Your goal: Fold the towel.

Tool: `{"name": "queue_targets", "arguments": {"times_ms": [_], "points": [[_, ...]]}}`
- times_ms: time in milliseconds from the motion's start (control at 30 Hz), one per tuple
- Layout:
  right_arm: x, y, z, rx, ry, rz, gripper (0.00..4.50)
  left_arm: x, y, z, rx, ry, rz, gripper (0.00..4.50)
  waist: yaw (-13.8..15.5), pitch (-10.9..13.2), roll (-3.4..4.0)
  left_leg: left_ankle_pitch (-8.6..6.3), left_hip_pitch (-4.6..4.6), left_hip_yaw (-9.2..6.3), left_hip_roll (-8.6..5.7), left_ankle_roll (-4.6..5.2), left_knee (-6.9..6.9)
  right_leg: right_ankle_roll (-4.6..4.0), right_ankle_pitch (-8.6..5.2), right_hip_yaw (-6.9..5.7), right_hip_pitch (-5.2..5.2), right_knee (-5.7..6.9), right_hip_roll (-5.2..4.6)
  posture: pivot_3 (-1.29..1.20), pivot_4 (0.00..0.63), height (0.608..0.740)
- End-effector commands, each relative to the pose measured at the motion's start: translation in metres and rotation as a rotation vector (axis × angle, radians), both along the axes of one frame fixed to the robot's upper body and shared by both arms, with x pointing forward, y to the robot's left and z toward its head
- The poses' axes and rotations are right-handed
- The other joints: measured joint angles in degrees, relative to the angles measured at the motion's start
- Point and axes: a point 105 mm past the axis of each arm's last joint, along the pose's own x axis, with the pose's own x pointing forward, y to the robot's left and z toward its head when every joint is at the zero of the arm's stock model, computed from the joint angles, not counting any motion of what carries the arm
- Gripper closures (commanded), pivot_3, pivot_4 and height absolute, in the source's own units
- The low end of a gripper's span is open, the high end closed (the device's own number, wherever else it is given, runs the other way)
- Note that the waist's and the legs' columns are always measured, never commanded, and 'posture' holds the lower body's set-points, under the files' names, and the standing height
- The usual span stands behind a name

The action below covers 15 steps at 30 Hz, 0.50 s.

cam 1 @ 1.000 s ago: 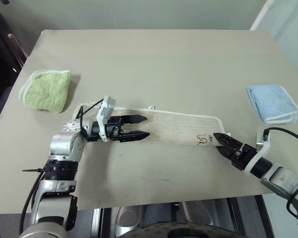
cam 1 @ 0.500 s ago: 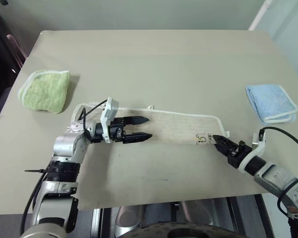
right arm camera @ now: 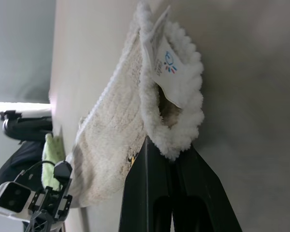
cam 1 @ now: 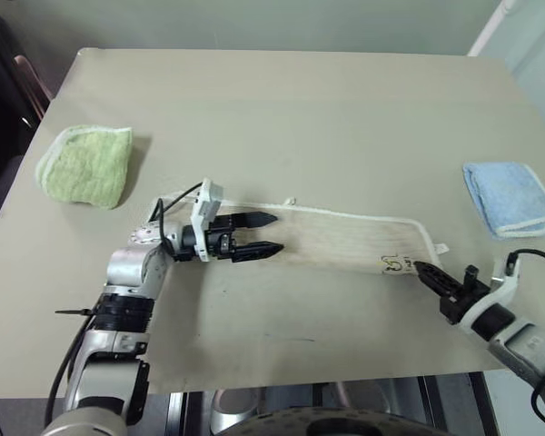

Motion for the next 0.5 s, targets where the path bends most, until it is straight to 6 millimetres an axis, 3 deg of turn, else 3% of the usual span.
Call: {"name": "queue_targets", "arguments": {"times_ms": [33,267,400,500], "points": [[-0.006,-0.027,0.014,-0.042,-0.05,-0.073,4.48,0.003,-0.004,0.009,-0.02,-0.041,-0.009,0.0,0.16,0.0,0.0,-0.03,0.0,0.01,0.0,0.01,0.0,0.03,-0.02,0.0,0.01,0.0,-0.02,0.0,0.15,0.74],[-0.014,-0.041,0.037,-0.173,-0.12,-0.04,4.48,0.005,-0.009,0.013,-0.034,-0.054,-0.015,0.0,0.18,0.0,0.01,-0.17,0.02,0.07,0.02,0.02,0.0,0.04,-0.1,0.0,0.0,0.01,-0.01,0.0,0.15,0.74],[-0.005,-0.02,0.067,-0.234,-0.236,0.079,4.48,0.008,-0.012,0.015,-0.043,-0.065,-0.01,0.0,0.13,0.0,0.02,-0.16,0.04,0.07,0.02,0.04,0.02,-0.13,-0.13,0.02,0.02,0.03,0.01,0.0,0.15,0.74],[-0.006,0.004,0.074,-0.331,-0.274,0.239,4.48,0.008,-0.015,0.015,-0.047,-0.072,-0.01,0.0,0.01,0.0,0.02,-0.1,0.05,0.11,0.02,0.08,0.04,-0.2,-0.07,0.05,0.03,0.03,0.02,0.0,0.15,0.74]]}}
